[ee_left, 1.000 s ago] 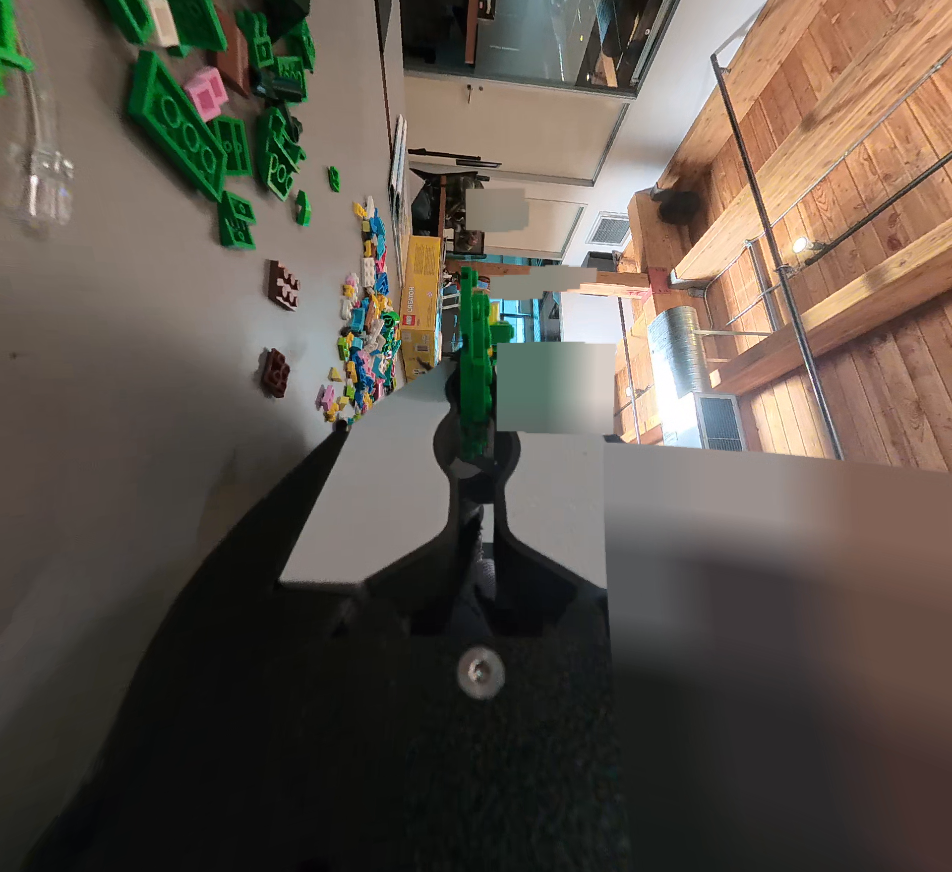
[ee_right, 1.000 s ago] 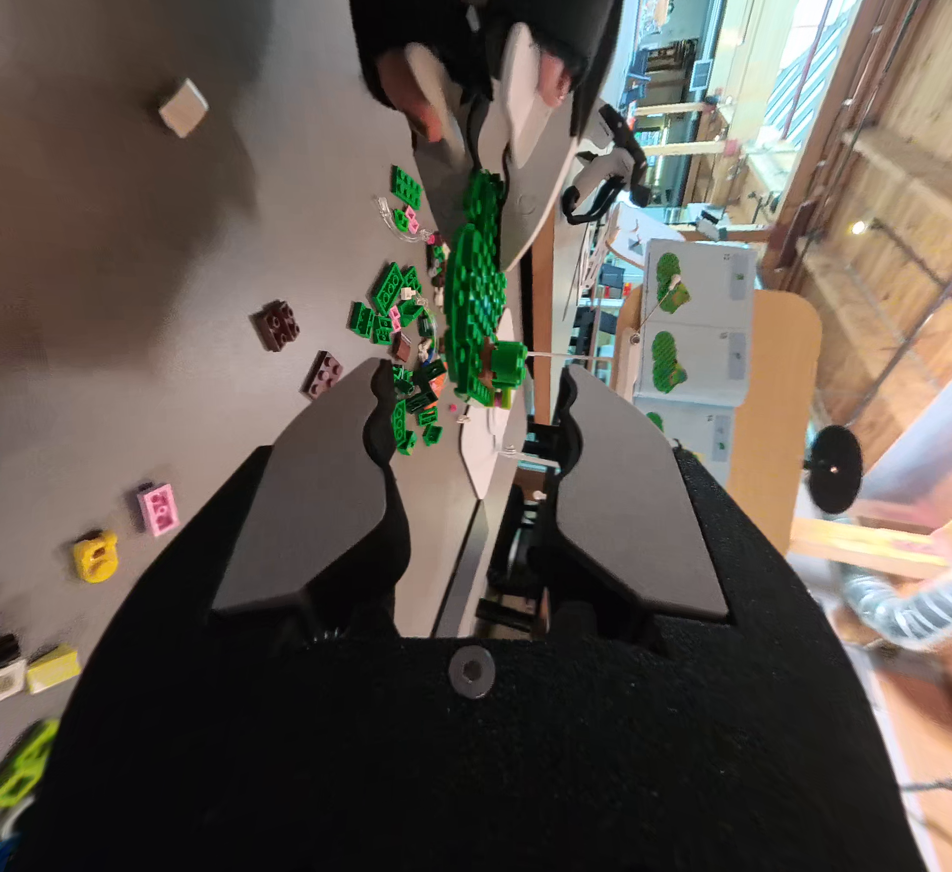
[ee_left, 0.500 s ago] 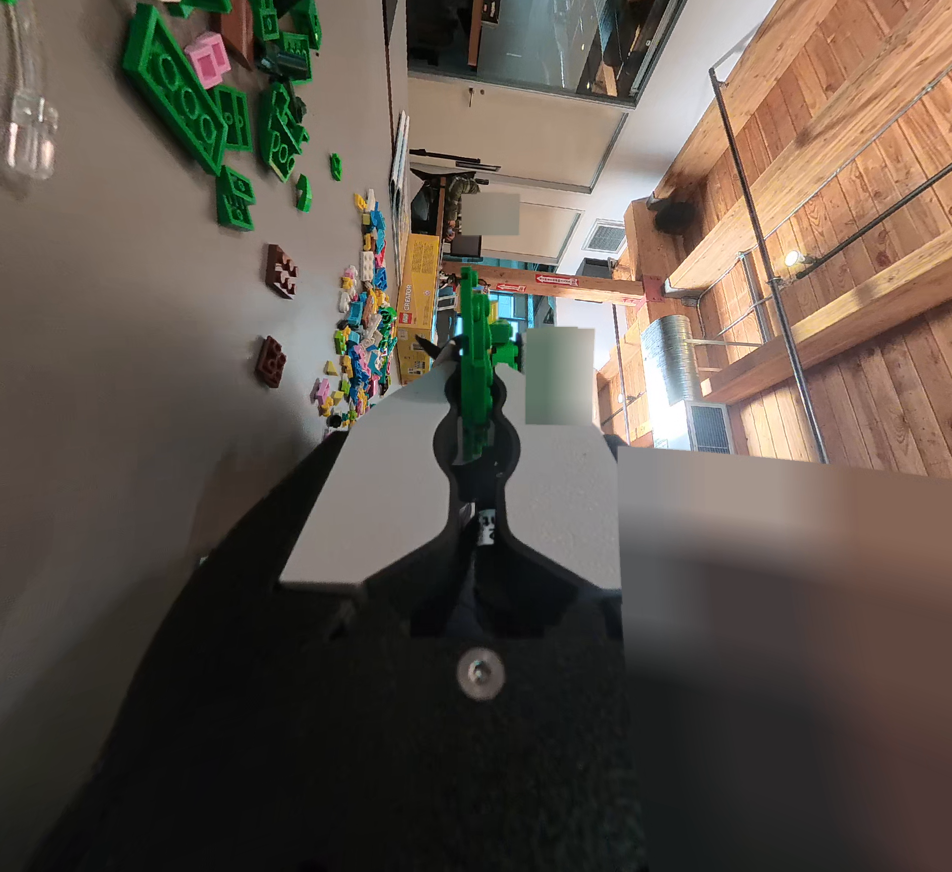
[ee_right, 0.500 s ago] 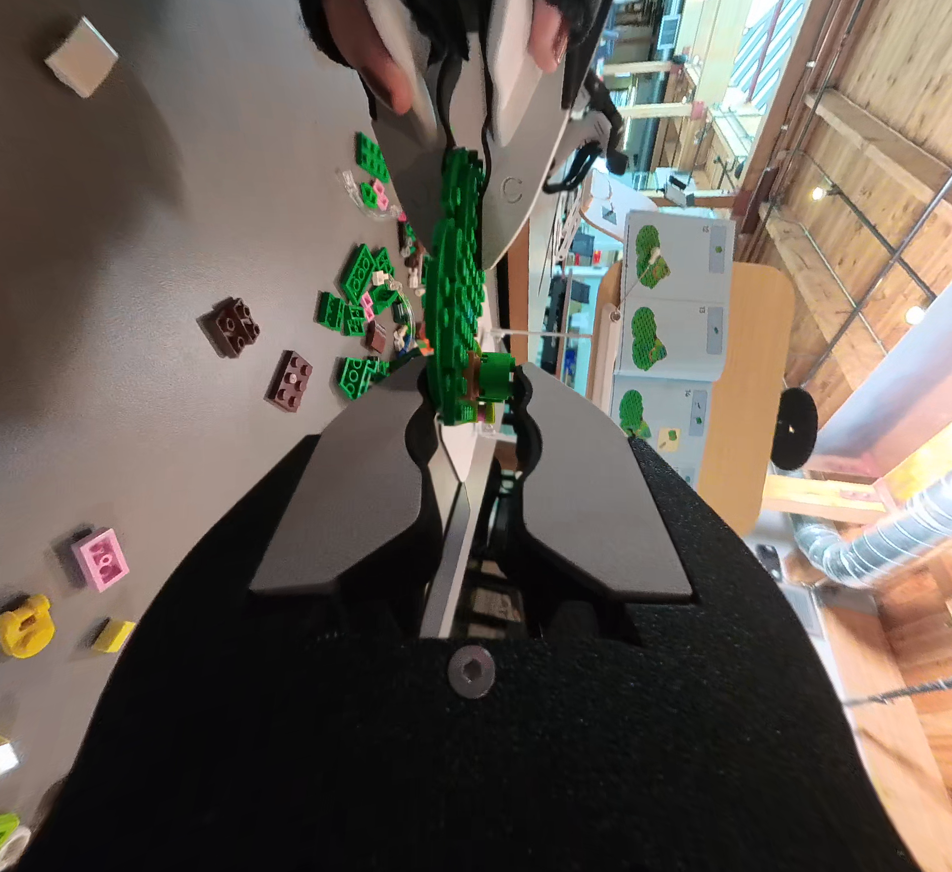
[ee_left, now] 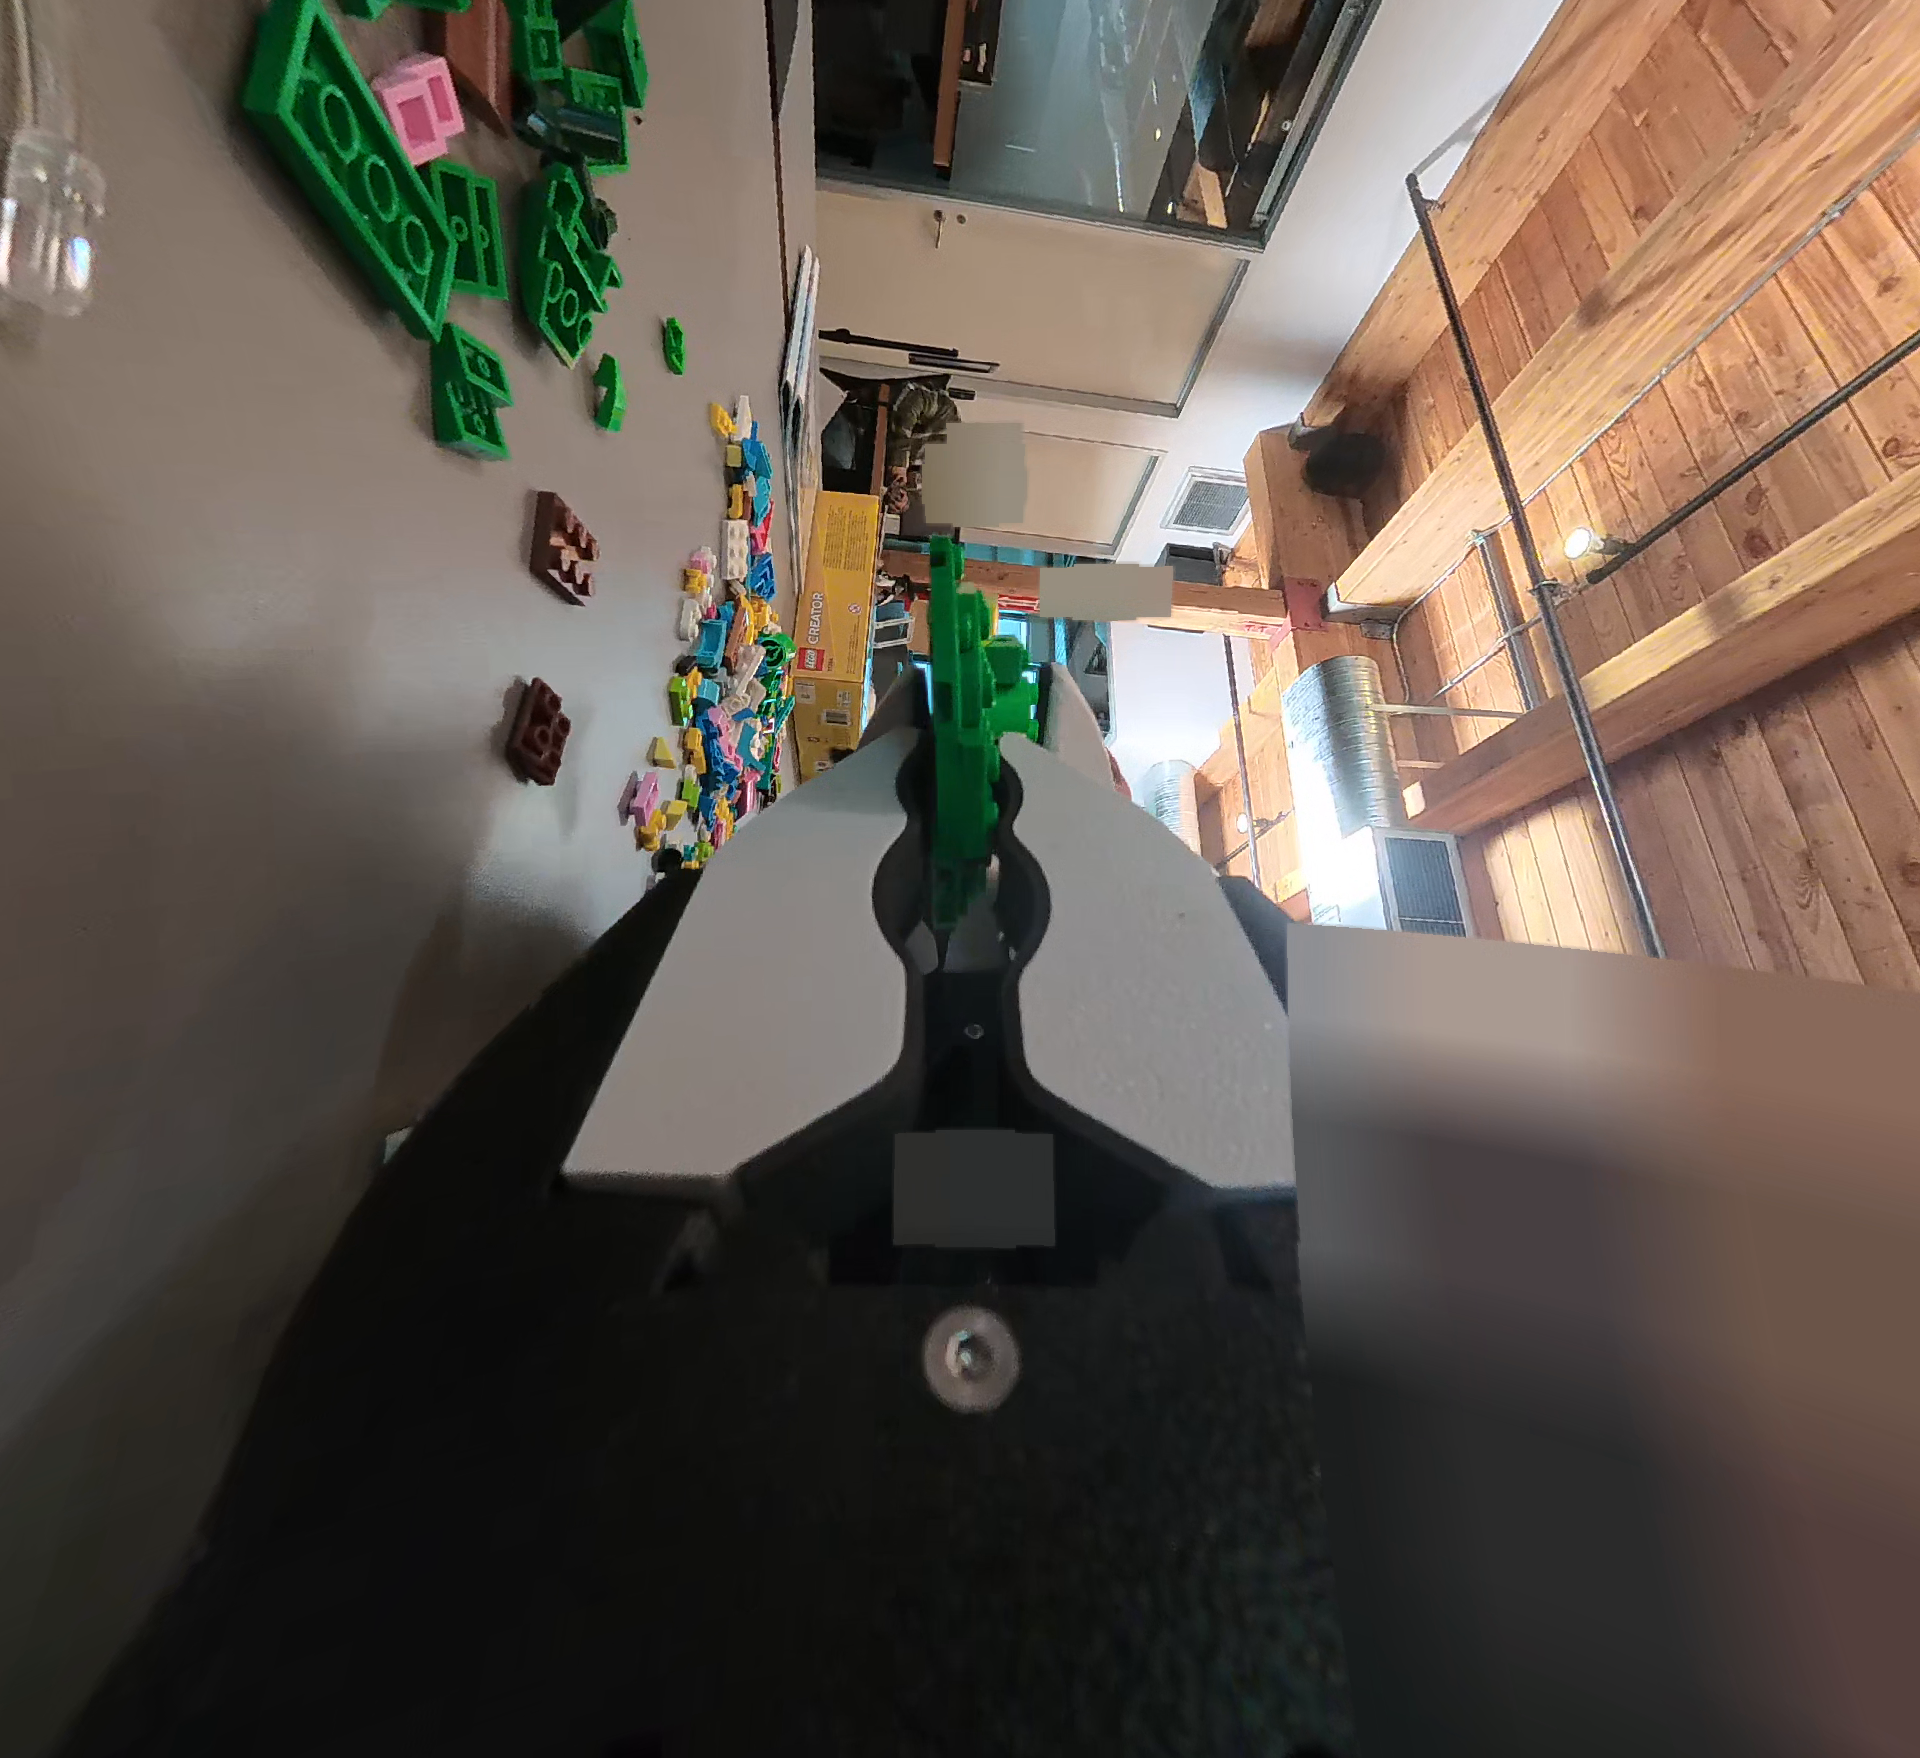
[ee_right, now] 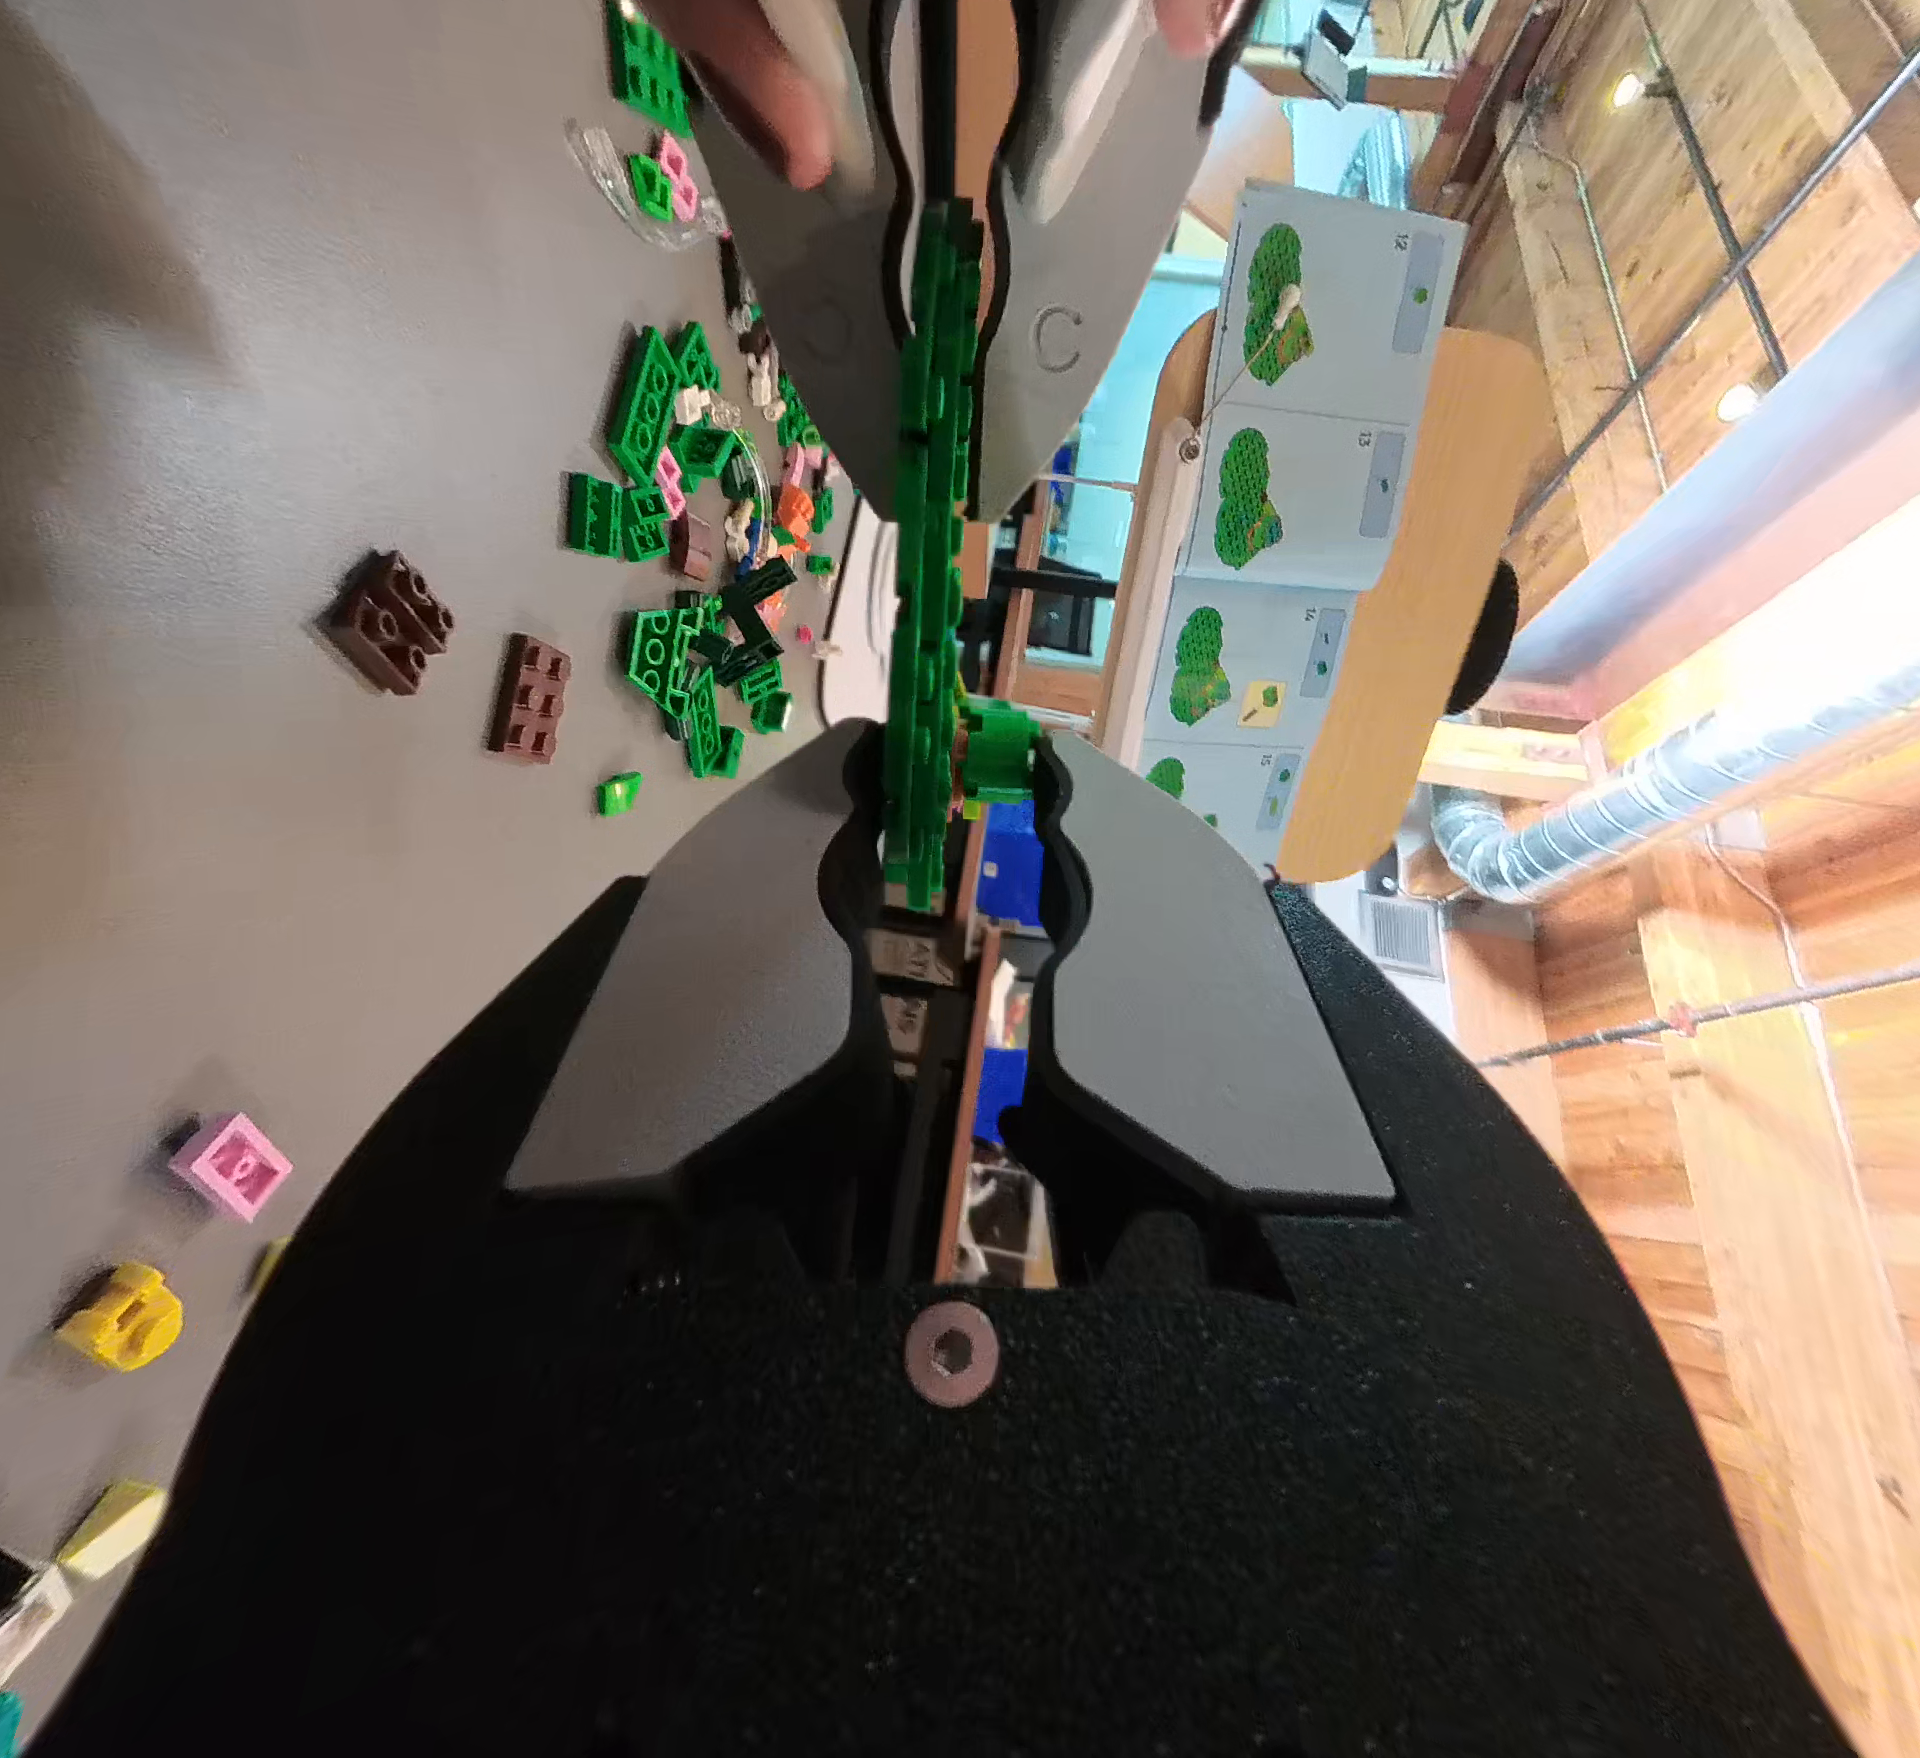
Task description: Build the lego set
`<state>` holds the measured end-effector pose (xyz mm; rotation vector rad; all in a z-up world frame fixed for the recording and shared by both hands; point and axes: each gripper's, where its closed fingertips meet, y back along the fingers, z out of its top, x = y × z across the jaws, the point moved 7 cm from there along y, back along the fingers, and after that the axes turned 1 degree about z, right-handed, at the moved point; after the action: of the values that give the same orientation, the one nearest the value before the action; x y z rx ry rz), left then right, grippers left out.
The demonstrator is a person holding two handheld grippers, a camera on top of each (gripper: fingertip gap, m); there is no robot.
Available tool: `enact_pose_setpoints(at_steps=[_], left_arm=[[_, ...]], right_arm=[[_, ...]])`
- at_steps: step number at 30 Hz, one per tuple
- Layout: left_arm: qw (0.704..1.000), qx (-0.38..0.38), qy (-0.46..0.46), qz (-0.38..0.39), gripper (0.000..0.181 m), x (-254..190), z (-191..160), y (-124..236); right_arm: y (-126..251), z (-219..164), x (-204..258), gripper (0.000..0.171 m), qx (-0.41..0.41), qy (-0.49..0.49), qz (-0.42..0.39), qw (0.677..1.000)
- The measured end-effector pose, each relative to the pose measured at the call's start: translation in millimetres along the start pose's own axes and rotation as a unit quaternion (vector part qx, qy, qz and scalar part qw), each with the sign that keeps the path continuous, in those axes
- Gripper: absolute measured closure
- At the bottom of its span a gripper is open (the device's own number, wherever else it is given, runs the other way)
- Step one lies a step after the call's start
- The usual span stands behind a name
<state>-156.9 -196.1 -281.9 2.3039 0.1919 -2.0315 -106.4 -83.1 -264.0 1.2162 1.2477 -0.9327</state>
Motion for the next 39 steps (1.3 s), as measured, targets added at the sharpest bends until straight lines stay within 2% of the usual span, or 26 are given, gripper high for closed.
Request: enact_pose_setpoints(at_steps=[11,20,32,39], left_arm=[[1.0,-0.023,-0.012,0.0,0.173,-3.2,-3.7,-1.9],[0.999,-0.041,-0.03,0.013,0.173,-2.3,-9.9,-3.2],[0.999,-0.031,-0.021,0.011,0.173,3.9,-10.4,-3.4],[0.999,-0.029,-0.017,0.007,0.173,4.0,-10.4,-5.5]], right_arm=[[-3.4,6.0,0.3,0.147,0.088,0.029,-0.038,0.995],[-2.3,5.6,3.8,0.146,0.102,0.013,-0.036,0.994],[-0.9,5.4,8.4,0.146,0.096,0.009,-0.025,0.995],[0.3,7.2,8.0,0.146,0.122,0.018,-0.035,0.992]])
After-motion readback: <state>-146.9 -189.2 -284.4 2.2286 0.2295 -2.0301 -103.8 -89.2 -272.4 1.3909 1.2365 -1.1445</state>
